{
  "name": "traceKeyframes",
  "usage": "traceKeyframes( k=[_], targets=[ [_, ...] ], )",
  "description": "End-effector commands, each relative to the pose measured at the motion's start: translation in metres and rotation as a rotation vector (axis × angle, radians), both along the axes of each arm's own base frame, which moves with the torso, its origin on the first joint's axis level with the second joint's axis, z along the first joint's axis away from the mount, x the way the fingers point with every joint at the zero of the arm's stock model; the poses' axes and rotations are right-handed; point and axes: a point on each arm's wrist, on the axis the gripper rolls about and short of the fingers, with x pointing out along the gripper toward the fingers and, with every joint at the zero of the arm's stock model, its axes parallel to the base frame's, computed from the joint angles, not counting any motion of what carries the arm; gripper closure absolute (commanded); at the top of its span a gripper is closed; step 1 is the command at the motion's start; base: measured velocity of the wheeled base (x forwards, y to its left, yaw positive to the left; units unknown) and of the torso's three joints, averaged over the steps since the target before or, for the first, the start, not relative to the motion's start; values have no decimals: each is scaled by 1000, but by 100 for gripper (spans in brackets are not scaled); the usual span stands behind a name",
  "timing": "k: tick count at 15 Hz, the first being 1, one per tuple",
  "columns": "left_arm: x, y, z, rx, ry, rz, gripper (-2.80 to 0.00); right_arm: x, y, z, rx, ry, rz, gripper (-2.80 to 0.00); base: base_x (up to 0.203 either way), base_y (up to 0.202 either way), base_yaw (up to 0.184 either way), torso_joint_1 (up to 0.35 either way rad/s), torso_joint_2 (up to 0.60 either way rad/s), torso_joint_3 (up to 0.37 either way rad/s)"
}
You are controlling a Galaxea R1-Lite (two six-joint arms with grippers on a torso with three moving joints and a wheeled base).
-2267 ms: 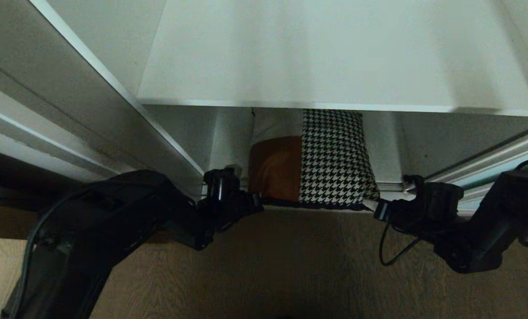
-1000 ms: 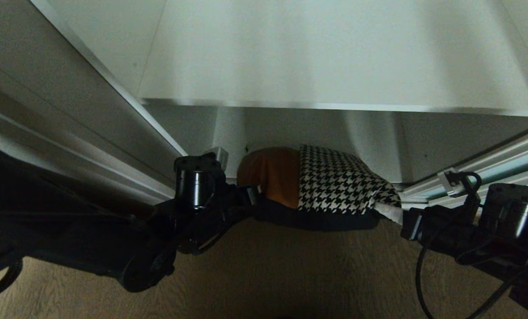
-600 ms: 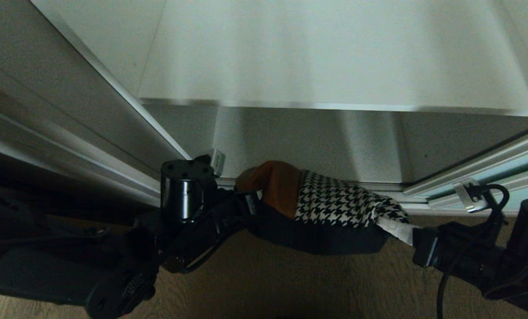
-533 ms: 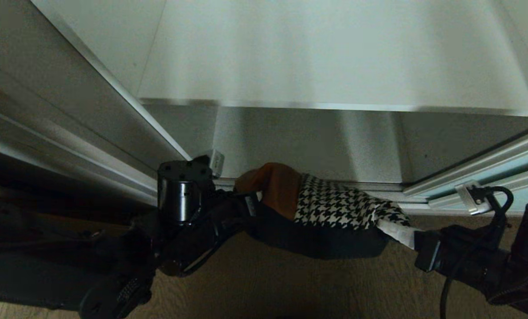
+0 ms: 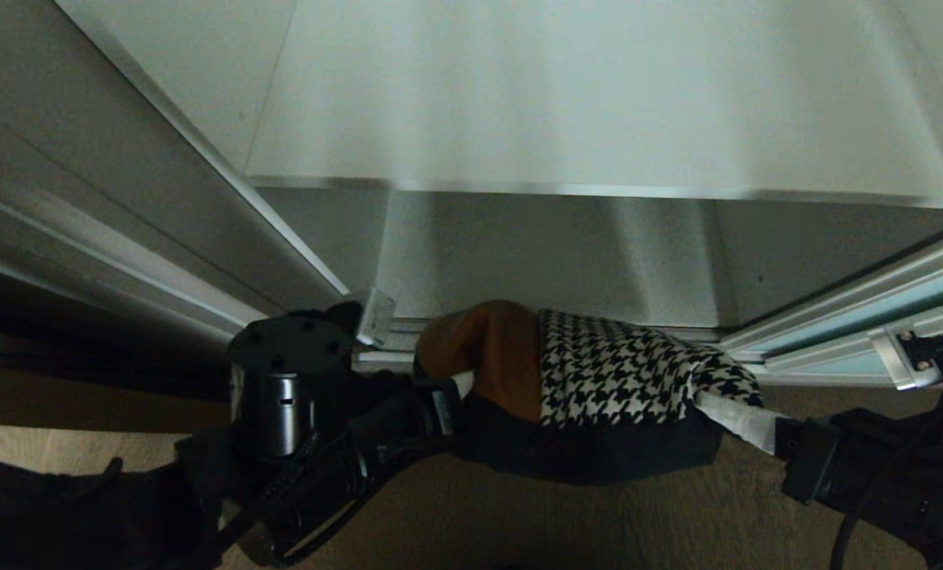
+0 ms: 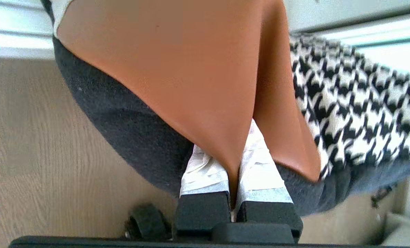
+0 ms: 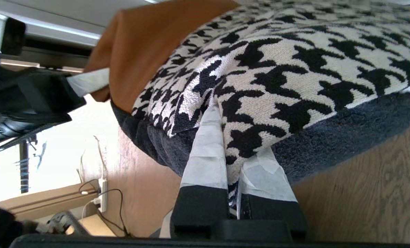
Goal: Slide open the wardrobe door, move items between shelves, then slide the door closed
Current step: Place the pillow on the higher shelf
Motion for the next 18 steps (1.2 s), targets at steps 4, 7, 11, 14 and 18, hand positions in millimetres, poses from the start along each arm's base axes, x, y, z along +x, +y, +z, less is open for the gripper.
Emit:
traceKeyframes(
  k=[4, 7, 11, 14, 18],
  targets=[
    [-11, 7, -4, 6, 13, 0, 0, -30, -13, 29, 32, -66, 17, 0, 0, 0, 0, 0, 0, 0],
    [-11, 5, -3, 4, 10, 9, 0, -37, -16, 31, 25, -47, 28, 0, 0, 0, 0, 0, 0, 0],
    [-14, 3, 3, -11, -8, -1, 0, -29, -15, 28, 81, 32, 21, 0, 0, 0, 0, 0, 0, 0],
    [-9, -1, -5, 4, 8, 11, 0, -27, -16, 28, 80, 38, 11, 0, 0, 0, 0, 0, 0, 0],
    [-8, -1, 3, -25, -19, 12, 0, -20, -14, 21, 67, 71, 3, 0, -31, 0, 1, 4, 2, 0]
  ],
)
